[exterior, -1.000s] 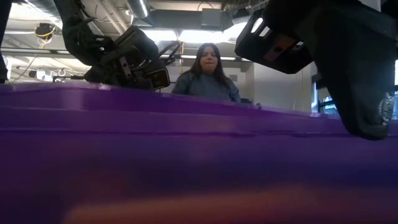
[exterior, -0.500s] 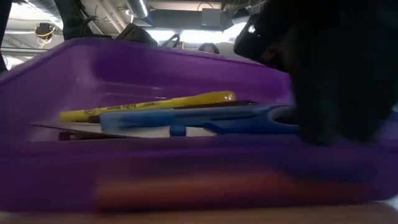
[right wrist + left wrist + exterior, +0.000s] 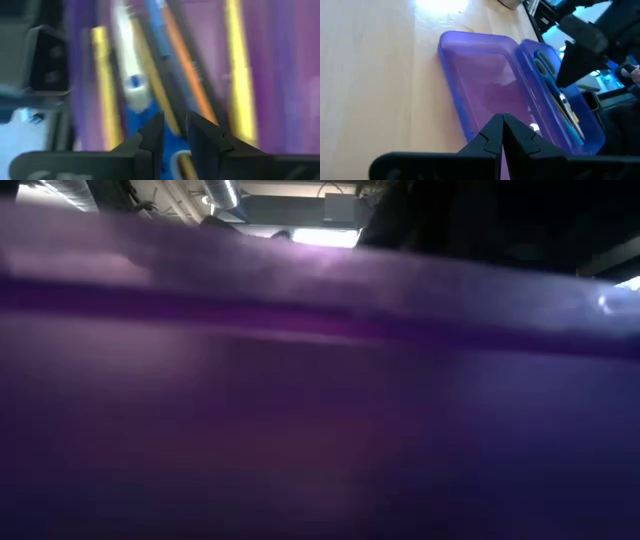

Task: Pick & place school supplies into a supply box
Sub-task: Close the violet supply box

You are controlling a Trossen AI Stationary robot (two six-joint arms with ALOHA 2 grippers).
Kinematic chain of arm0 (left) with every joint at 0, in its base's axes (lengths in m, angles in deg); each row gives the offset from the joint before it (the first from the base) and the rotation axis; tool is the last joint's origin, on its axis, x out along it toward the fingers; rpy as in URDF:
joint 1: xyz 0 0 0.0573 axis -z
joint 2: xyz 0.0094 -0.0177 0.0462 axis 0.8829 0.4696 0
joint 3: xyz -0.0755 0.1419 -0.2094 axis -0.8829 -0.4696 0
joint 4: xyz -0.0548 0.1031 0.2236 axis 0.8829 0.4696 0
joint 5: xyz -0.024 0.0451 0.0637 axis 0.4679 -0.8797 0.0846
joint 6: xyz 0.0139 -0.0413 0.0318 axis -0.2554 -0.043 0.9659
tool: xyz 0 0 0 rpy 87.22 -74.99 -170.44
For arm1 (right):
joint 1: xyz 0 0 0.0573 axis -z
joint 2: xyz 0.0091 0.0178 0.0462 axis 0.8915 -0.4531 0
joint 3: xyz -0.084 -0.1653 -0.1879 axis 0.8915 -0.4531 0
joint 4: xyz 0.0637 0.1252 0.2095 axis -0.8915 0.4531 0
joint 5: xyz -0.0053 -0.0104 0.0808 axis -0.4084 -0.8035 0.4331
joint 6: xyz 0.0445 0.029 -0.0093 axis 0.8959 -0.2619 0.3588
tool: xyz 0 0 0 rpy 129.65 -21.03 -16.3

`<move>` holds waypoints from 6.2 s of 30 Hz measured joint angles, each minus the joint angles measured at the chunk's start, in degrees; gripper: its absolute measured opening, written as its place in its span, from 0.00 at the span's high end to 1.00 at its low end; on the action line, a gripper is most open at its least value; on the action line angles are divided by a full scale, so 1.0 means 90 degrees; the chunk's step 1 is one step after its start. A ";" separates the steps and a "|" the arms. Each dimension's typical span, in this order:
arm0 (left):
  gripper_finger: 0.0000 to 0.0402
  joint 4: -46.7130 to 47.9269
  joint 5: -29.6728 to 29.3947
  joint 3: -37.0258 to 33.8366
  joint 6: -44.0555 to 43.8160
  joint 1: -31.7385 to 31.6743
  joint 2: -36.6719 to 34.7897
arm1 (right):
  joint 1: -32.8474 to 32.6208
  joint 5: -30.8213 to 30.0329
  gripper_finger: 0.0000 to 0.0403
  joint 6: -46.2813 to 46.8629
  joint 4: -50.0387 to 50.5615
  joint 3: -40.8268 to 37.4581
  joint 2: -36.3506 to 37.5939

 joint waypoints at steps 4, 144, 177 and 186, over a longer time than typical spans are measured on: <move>0.99 0.0172 -0.0160 0.0002 -0.0147 -0.0013 0.0000 | 0.0038 -0.0289 0.78 0.0180 0.0184 0.0002 0.0001; 0.99 0.5430 -0.7801 0.2601 0.1993 0.3069 -0.0226 | 0.2204 0.0705 0.78 -0.0171 0.0639 0.0007 0.1586; 0.99 0.5731 -0.8894 0.2601 0.1282 0.3713 -0.0223 | 0.5258 0.3324 0.78 -0.1079 -0.0742 -0.2069 0.1936; 0.99 0.5724 -0.9519 0.2601 0.1341 0.3776 -0.0222 | 0.5319 0.4640 0.78 -0.0541 -0.4060 -0.3979 0.1992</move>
